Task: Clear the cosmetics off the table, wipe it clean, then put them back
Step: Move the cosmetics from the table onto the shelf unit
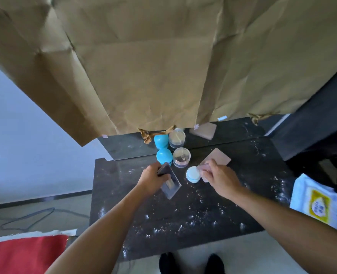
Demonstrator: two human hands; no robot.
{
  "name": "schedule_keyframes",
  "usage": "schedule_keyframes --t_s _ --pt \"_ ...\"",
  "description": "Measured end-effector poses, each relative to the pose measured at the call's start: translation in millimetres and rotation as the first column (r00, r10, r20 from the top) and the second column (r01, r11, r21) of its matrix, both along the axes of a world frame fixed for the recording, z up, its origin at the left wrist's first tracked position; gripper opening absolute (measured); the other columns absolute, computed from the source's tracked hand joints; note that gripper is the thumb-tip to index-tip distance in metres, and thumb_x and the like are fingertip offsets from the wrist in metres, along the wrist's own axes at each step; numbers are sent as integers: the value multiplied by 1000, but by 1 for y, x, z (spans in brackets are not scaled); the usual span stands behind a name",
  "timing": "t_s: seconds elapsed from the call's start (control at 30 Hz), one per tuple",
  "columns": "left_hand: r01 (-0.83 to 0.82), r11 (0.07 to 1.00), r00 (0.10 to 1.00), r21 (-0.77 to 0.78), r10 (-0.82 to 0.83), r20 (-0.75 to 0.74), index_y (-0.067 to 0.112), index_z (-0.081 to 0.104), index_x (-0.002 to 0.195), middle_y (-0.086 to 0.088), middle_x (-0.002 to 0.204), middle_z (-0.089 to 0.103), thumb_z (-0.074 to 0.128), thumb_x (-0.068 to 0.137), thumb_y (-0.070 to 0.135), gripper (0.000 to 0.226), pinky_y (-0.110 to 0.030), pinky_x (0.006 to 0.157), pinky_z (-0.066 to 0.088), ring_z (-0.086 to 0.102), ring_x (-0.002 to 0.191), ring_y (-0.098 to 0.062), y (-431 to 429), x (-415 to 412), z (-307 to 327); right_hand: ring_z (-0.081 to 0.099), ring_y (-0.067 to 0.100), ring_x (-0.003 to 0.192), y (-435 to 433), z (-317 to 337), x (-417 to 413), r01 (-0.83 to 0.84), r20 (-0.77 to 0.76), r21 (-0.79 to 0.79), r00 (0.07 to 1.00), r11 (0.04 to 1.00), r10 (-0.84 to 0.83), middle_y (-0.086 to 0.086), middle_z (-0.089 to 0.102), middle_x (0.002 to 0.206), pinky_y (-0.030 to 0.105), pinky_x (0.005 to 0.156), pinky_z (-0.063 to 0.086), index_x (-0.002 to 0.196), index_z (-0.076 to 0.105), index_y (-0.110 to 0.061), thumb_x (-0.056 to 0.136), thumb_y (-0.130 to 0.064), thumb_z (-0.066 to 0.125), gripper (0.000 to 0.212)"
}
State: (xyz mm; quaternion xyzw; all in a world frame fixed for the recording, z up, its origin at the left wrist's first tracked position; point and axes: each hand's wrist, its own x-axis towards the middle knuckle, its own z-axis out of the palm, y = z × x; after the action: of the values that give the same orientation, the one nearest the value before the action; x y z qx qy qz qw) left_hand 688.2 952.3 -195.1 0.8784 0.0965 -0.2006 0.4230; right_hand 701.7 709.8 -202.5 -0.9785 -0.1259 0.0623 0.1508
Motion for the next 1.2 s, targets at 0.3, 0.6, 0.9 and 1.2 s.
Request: schedule_keyframes --t_s 0.3,0.6,0.9,1.2 --pt "59 982 997 -178 -50 57 9 57 103 -12 93 66 63 89 21 20 -34 61 53 63 77 -24 -148 8 58 62 38 93 -166 47 -44 410 35 119 909 904 -416 16 69 96 40 71 46 108 50 -13 92 -37 52 29" --pt "96 887 993 -452 -55 102 9 56 85 -18 81 64 62 90 10 8 -30 47 57 64 65 -25 -356 -20 107 61 37 79 -363 76 -90 561 40 244 809 791 -586 15 64 80 41 65 49 87 47 -15 85 -33 60 22" --pt "80 854 987 -513 3 159 2 53 110 -17 96 65 60 88 3 23 -31 56 58 67 79 -24 -495 10 170 46 21 60 -476 109 -99 564 145 274 777 779 -613 -9 40 57 31 56 34 81 52 -16 85 -31 63 19" --pt "154 921 897 -359 22 442 24 54 111 -3 102 61 60 88 6 30 -41 78 58 65 90 -20 -568 112 212 57 25 71 -531 149 -40 538 164 362 767 761 -620 5 61 78 34 61 45 93 60 -11 88 -27 60 17"
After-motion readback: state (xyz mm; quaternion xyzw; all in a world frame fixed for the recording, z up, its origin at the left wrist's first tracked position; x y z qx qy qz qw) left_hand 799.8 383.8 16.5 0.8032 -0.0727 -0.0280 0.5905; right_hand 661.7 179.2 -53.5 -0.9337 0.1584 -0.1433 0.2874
